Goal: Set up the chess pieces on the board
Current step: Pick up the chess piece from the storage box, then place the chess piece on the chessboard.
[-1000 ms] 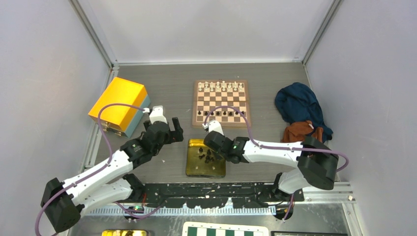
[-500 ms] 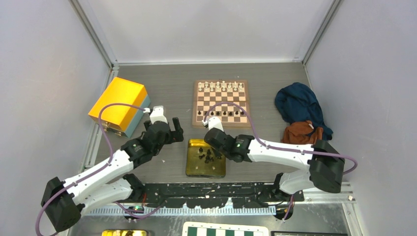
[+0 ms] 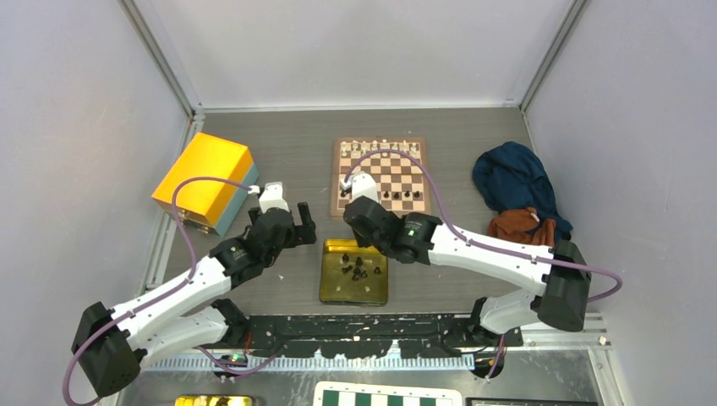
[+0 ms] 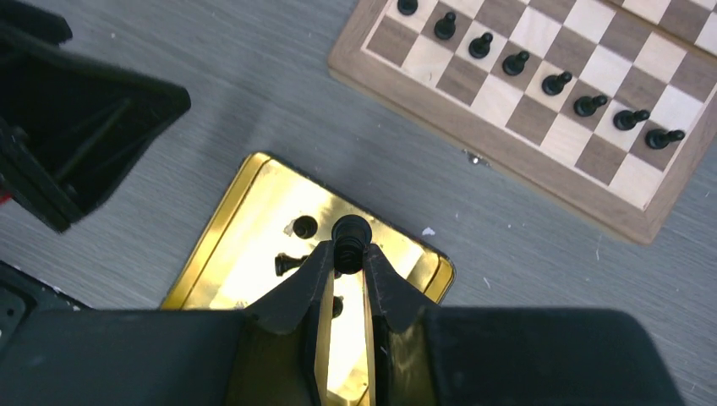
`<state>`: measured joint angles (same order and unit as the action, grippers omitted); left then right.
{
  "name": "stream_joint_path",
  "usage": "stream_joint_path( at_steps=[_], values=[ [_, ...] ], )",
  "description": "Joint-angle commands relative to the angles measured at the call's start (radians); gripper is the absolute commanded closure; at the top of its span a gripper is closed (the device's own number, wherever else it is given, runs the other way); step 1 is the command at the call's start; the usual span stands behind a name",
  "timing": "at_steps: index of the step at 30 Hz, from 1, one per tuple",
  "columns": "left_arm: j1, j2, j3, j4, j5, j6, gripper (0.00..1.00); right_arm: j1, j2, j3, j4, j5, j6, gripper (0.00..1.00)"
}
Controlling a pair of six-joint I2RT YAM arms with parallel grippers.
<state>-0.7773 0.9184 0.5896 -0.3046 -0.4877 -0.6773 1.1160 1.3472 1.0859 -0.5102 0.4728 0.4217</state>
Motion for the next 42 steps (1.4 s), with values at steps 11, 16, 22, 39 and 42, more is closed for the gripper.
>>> stream_joint_path(
  at_steps=[11, 16, 22, 39, 42],
  values=[
    [-0.003, 0.018, 0.056, 0.063, -0.013, 0.001, 0.01, -0.259, 0.141, 0.181, -0.037, -0.088, -0.033, 0.99],
    [-0.003, 0.036, 0.066, 0.072, -0.014, 0.003, 0.02, -0.326, 0.205, 0.200, -0.026, -0.135, -0.041, 0.99],
    [-0.003, 0.054, 0.075, 0.083, -0.013, 0.007, 0.01, -0.388, 0.257, 0.207, -0.006, -0.174, -0.038, 0.99],
    [-0.003, 0.089, 0.076, 0.110, -0.009, 0.012, 0.01, -0.481, 0.292, 0.184, 0.012, -0.213, -0.034, 0.99],
    [-0.002, 0.097, 0.079, 0.115, -0.004, 0.012, 0.01, -0.494, 0.290, 0.176, 0.013, -0.217, -0.034, 0.99]
  ],
)
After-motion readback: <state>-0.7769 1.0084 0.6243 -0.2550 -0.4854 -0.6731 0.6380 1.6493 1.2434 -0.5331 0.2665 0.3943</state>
